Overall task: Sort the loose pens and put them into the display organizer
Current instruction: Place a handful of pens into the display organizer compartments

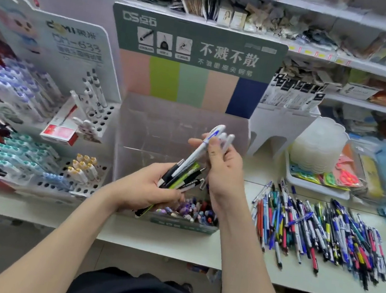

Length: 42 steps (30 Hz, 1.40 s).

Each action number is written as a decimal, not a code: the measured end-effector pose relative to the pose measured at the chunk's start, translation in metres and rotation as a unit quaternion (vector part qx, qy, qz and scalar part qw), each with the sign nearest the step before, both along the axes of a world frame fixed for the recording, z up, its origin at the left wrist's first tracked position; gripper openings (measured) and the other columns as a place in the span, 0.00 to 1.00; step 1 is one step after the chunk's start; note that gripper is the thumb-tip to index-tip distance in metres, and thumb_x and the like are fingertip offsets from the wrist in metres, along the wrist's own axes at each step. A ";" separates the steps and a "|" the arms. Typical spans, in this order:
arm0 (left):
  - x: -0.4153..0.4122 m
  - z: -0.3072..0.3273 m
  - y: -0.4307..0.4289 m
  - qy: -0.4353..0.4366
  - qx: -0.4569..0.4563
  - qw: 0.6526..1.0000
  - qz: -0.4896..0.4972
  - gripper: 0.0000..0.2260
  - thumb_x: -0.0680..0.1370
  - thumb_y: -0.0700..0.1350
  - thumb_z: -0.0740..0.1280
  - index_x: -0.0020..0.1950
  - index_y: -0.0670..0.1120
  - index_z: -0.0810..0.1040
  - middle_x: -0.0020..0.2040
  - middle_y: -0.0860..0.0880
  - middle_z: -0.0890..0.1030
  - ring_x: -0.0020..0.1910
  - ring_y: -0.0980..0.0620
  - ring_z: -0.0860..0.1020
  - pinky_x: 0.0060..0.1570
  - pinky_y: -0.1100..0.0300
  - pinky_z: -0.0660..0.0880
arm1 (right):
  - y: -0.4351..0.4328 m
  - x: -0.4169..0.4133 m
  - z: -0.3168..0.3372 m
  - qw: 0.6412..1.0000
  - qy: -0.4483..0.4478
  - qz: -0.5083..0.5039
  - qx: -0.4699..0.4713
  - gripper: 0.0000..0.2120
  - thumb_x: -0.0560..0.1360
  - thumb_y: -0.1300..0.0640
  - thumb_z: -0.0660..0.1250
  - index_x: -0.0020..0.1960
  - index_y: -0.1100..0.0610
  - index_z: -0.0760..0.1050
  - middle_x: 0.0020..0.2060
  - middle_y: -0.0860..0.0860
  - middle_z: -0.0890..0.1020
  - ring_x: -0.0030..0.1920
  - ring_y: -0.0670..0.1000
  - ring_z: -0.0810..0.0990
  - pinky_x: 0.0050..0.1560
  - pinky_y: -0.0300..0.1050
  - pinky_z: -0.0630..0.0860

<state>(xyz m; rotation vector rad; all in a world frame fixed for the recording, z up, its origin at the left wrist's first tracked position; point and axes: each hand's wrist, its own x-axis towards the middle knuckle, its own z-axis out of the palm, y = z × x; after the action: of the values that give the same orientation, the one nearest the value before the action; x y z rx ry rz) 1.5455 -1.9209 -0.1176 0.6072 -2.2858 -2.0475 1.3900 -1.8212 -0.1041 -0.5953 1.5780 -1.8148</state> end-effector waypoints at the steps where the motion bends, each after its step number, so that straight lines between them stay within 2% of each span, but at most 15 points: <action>1: 0.007 -0.001 -0.007 -0.009 -0.011 1.000 0.004 0.07 0.82 0.36 0.71 0.58 0.43 0.77 0.42 0.45 0.81 0.33 0.48 0.77 0.34 0.53 0.75 | -0.009 0.006 0.003 0.998 0.007 -0.052 -0.024 0.12 0.89 0.51 0.59 0.58 0.55 0.79 0.47 0.54 0.88 0.43 0.46 0.83 0.50 0.44 0.80; 3: 0.021 -0.004 -0.021 -0.026 -0.039 0.999 0.017 0.07 0.82 0.36 0.70 0.59 0.42 0.77 0.41 0.49 0.83 0.33 0.53 0.77 0.33 0.58 0.75 | -0.023 0.011 0.010 0.989 0.014 -0.131 -0.066 0.12 0.89 0.51 0.56 0.57 0.54 0.76 0.37 0.50 0.84 0.40 0.47 0.82 0.48 0.42 0.79; 5: 0.034 -0.009 -0.035 -0.032 -0.092 0.995 0.038 0.06 0.82 0.37 0.70 0.57 0.43 0.77 0.39 0.52 0.80 0.33 0.58 0.76 0.34 0.60 0.73 | -0.033 0.015 0.015 0.991 0.023 -0.116 -0.062 0.12 0.89 0.48 0.55 0.57 0.54 0.74 0.33 0.48 0.75 0.35 0.51 0.79 0.40 0.47 0.80; 7: 0.046 -0.016 -0.049 -0.040 -0.133 0.987 0.076 0.05 0.81 0.38 0.69 0.54 0.46 0.76 0.40 0.48 0.78 0.33 0.57 0.74 0.36 0.58 0.72 | -0.042 0.021 0.016 0.996 0.078 -0.046 0.012 0.14 0.89 0.45 0.56 0.56 0.55 0.72 0.33 0.47 0.71 0.29 0.48 0.69 0.30 0.46 0.70; 8: 0.051 -0.019 -0.055 -0.040 -0.146 0.983 0.106 0.05 0.80 0.39 0.69 0.52 0.47 0.76 0.41 0.46 0.78 0.34 0.56 0.74 0.37 0.55 0.73 | -0.047 0.025 0.016 0.988 0.134 -0.012 0.074 0.15 0.88 0.43 0.58 0.56 0.55 0.71 0.34 0.47 0.72 0.30 0.47 0.68 0.31 0.46 0.69; 11: 0.064 -0.029 -0.067 -0.026 -0.189 0.956 0.224 0.07 0.78 0.40 0.69 0.47 0.51 0.75 0.38 0.53 0.78 0.36 0.56 0.74 0.40 0.52 0.72 | -0.059 0.040 0.024 0.935 0.239 0.101 0.240 0.14 0.83 0.48 0.67 0.61 0.52 0.66 0.45 0.47 0.77 0.38 0.46 0.75 0.38 0.47 0.71; 13: 0.073 -0.032 -0.072 -0.020 -0.196 0.934 0.298 0.09 0.77 0.39 0.69 0.45 0.52 0.74 0.36 0.55 0.77 0.36 0.55 0.74 0.40 0.52 0.72 | -0.071 0.047 0.027 0.892 0.267 0.178 0.317 0.13 0.82 0.54 0.65 0.62 0.54 0.62 0.48 0.51 0.77 0.40 0.51 0.77 0.36 0.47 0.70; 16: 0.082 -0.031 -0.076 0.001 -0.158 0.922 0.352 0.09 0.77 0.39 0.68 0.45 0.53 0.74 0.33 0.57 0.79 0.33 0.52 0.75 0.37 0.50 0.73 | -0.098 0.056 0.023 0.810 0.361 0.237 0.397 0.11 0.81 0.56 0.62 0.62 0.56 0.65 0.49 0.54 0.76 0.44 0.57 0.77 0.37 0.49 0.68; 22: 0.100 -0.022 -0.092 -0.010 -0.138 0.944 0.298 0.09 0.78 0.40 0.68 0.45 0.54 0.75 0.33 0.59 0.79 0.31 0.53 0.74 0.35 0.53 0.73 | -0.149 0.069 0.010 0.675 0.502 0.266 0.471 0.06 0.78 0.64 0.63 0.54 0.59 0.72 0.50 0.59 0.77 0.41 0.60 0.76 0.42 0.50 0.73; 28: 0.106 -0.021 -0.091 -0.027 -0.150 0.948 0.279 0.08 0.77 0.41 0.69 0.46 0.54 0.75 0.33 0.58 0.80 0.32 0.52 0.76 0.37 0.54 0.74 | -0.166 0.069 0.009 0.579 0.597 0.290 0.473 0.09 0.83 0.57 0.65 0.61 0.59 0.75 0.53 0.58 0.76 0.47 0.62 0.74 0.47 0.53 0.72; 31: 0.105 -0.021 -0.086 -0.020 -0.142 0.947 0.286 0.10 0.78 0.40 0.69 0.46 0.55 0.75 0.34 0.58 0.80 0.31 0.53 0.75 0.36 0.55 0.73 | -0.166 0.059 0.011 0.593 0.593 0.290 0.460 0.18 0.79 0.54 0.71 0.67 0.57 0.75 0.59 0.59 0.77 0.52 0.63 0.79 0.48 0.53 0.75; 34: 0.102 -0.020 -0.082 -0.017 -0.138 0.944 0.300 0.11 0.79 0.39 0.68 0.45 0.56 0.74 0.32 0.59 0.80 0.29 0.55 0.74 0.35 0.56 0.72 | -0.163 0.045 0.012 0.636 0.566 0.288 0.440 0.21 0.74 0.58 0.72 0.67 0.54 0.77 0.58 0.58 0.79 0.52 0.62 0.81 0.50 0.54 0.82; 38: 0.094 -0.021 -0.076 -0.011 -0.111 0.942 0.315 0.09 0.78 0.40 0.69 0.45 0.54 0.75 0.33 0.56 0.79 0.32 0.50 0.75 0.36 0.53 0.74 | -0.139 0.038 0.009 0.746 0.509 0.218 0.371 0.19 0.75 0.58 0.70 0.65 0.53 0.82 0.53 0.54 0.85 0.55 0.57 0.83 0.59 0.54 0.82; 40: 0.087 -0.020 -0.072 0.007 -0.081 0.947 0.310 0.07 0.78 0.40 0.70 0.47 0.51 0.76 0.34 0.52 0.79 0.32 0.49 0.76 0.38 0.52 0.74 | -0.117 0.045 0.002 0.816 0.490 0.099 0.292 0.14 0.77 0.57 0.69 0.61 0.54 0.85 0.49 0.50 0.87 0.51 0.52 0.84 0.59 0.49 0.81; 42: 0.079 -0.016 -0.067 0.032 -0.033 0.955 0.294 0.06 0.78 0.39 0.71 0.50 0.47 0.77 0.35 0.47 0.79 0.31 0.49 0.75 0.35 0.53 0.73 | -0.093 0.060 -0.004 0.885 0.417 -0.043 0.202 0.09 0.79 0.58 0.69 0.56 0.53 0.86 0.44 0.46 0.87 0.44 0.45 0.83 0.51 0.42 0.80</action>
<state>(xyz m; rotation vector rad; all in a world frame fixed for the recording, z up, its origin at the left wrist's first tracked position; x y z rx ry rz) 1.6248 -1.9878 -0.1332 1.0427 -1.8227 -1.6667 1.4496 -1.9145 -0.1085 -1.2099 2.4884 -1.2469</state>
